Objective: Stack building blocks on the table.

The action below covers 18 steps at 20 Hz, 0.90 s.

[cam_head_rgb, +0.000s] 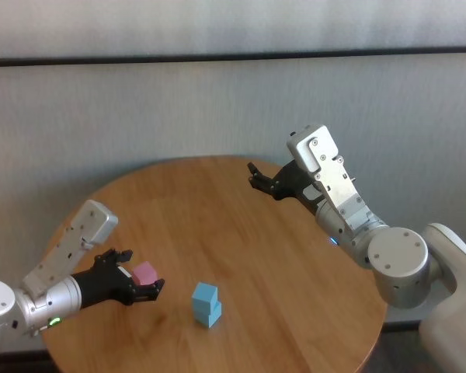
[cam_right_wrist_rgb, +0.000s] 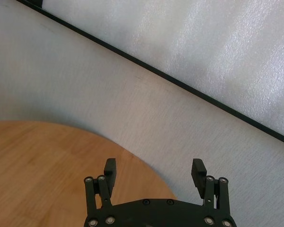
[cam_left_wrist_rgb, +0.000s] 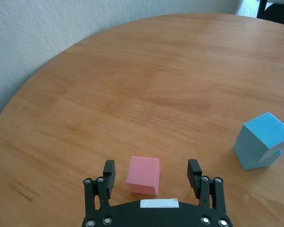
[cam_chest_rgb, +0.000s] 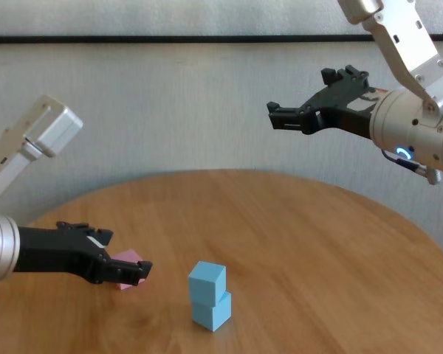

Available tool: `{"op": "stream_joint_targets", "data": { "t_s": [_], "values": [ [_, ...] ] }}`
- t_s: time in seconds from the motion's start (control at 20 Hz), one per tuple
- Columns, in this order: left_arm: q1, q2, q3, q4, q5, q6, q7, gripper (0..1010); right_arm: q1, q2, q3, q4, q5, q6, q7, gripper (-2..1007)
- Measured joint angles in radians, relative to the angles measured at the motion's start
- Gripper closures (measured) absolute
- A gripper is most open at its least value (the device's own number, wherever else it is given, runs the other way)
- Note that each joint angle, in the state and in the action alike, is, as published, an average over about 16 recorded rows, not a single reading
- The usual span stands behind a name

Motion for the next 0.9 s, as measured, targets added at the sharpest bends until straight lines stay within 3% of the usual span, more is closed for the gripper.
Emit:
{"op": "stream_joint_targets", "data": {
  "t_s": [0.9],
  "values": [
    [-0.061,-0.022,0.019,0.105,-0.002,-0.016,-0.02,10,0.0,0.0,0.0,0.0,0.0,0.0,0.0,4]
  ]
}}
